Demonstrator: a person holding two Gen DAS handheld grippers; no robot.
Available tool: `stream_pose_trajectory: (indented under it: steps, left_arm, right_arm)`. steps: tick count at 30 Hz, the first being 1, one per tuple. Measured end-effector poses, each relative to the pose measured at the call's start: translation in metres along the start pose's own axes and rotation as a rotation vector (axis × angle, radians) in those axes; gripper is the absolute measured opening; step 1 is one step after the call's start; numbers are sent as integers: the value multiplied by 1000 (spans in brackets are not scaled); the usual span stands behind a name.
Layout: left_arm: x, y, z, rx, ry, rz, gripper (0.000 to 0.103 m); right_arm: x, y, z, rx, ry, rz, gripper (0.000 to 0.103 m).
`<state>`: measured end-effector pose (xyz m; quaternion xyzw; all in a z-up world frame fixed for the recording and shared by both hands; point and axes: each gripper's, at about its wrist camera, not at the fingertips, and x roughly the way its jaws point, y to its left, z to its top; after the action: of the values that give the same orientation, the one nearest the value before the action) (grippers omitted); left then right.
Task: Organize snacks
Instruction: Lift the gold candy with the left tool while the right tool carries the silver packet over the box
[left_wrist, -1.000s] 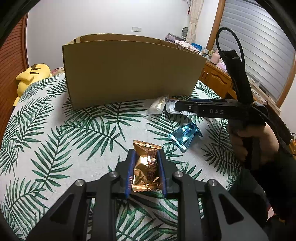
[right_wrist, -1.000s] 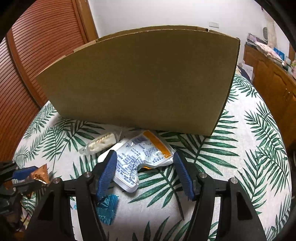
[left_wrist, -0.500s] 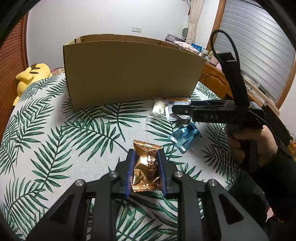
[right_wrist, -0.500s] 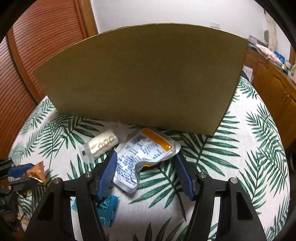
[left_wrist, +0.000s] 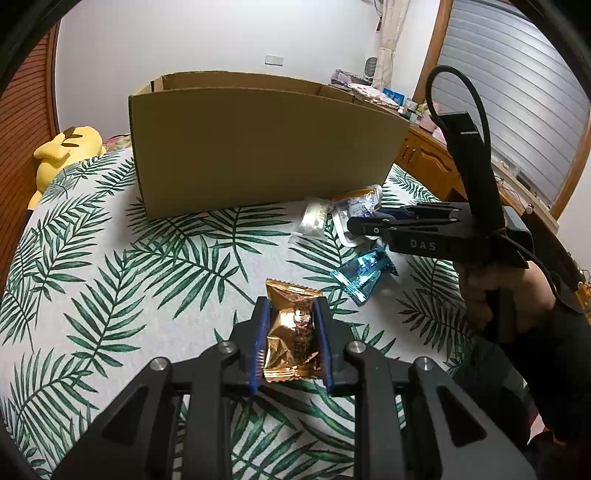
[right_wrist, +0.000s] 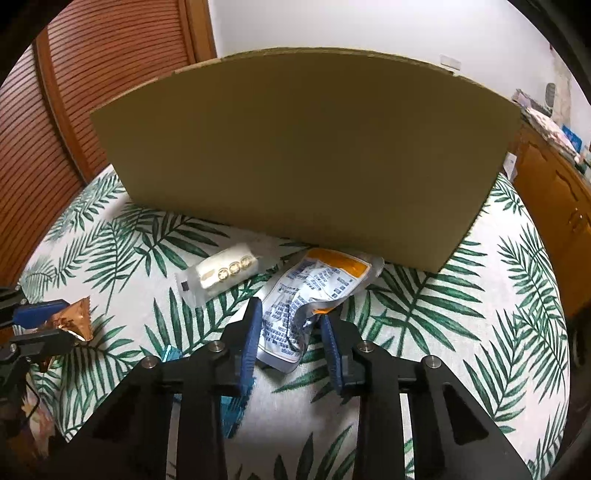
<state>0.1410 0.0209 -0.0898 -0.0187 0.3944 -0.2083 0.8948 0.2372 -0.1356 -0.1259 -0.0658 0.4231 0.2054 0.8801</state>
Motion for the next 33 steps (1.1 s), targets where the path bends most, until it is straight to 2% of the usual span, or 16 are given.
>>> stream_pose_trajectory:
  steps: [7,11,16,24,33]
  left_arm:
    - [-17,-11,5,12,-39,12,22]
    - [-31,-18,9,11,-73,15,22]
    - [-48,-27,23,5,-133,19,22]
    - [-76,-46,43,54,-218,51,22]
    - [-99,-53,70,68,-253,69,22]
  right_arm:
    - [-22,-6,-9,22,-47,-5,23]
    - [-41,-12,-15,38,-78,-11,22]
    - [-76,-19,-19,48,-140,-22,22]
    - [-136,-21,-24,52,-248,-40,22]
    - [-185,-22,-15,41,-295,-55,23]
